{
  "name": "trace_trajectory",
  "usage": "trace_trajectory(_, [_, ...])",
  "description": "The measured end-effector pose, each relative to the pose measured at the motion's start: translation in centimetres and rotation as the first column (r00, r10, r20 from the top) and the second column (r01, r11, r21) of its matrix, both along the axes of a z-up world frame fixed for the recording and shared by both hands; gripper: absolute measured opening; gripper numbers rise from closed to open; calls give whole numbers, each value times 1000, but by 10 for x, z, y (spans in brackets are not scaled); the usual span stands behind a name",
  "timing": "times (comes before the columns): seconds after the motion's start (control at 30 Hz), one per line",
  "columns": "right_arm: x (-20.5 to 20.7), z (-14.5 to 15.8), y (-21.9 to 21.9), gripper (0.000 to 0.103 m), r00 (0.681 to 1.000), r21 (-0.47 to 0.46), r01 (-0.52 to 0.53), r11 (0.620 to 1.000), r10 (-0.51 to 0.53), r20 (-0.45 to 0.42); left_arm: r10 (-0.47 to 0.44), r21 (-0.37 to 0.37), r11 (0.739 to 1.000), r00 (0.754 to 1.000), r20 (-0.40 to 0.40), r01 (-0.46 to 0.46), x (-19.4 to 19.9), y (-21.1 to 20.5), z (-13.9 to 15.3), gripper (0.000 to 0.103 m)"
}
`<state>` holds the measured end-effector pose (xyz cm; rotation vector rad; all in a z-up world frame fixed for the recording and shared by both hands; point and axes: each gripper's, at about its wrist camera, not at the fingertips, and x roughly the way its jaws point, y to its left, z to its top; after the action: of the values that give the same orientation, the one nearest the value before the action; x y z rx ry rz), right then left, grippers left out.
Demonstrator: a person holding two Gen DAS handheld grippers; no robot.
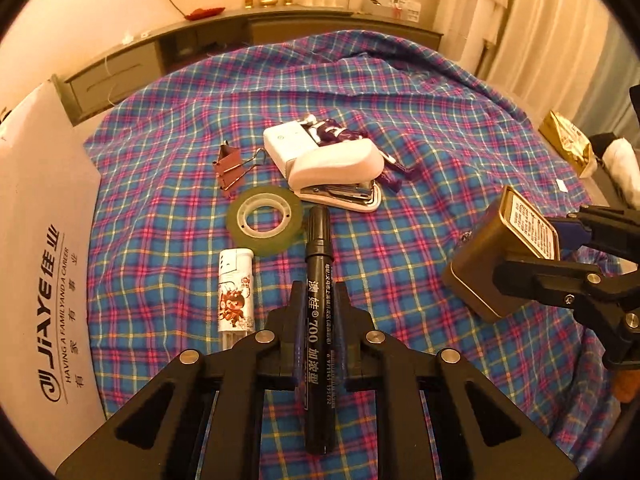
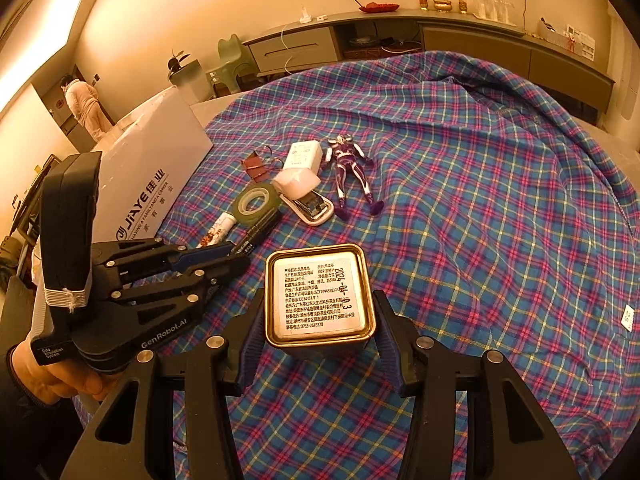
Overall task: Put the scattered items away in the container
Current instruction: 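Lift the gold tin with the right gripper while the left lifts the black marker, then carry the gold tin and black marker over the cardboard box with both grippers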
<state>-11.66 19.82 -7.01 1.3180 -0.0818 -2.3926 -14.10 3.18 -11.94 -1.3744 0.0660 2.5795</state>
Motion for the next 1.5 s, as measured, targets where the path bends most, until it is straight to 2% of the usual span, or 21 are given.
trace_trajectory(0.77, [29, 43, -22, 51, 996, 13, -18, 1000, 19, -84, -7, 77, 997, 992, -125, 17, 45, -11, 81, 13])
trace_trajectory(1.5, [71, 93, -65, 51, 983, -28, -31, 999, 26, -183, 29, 163, 987, 969, -246, 12, 99, -54, 148, 13])
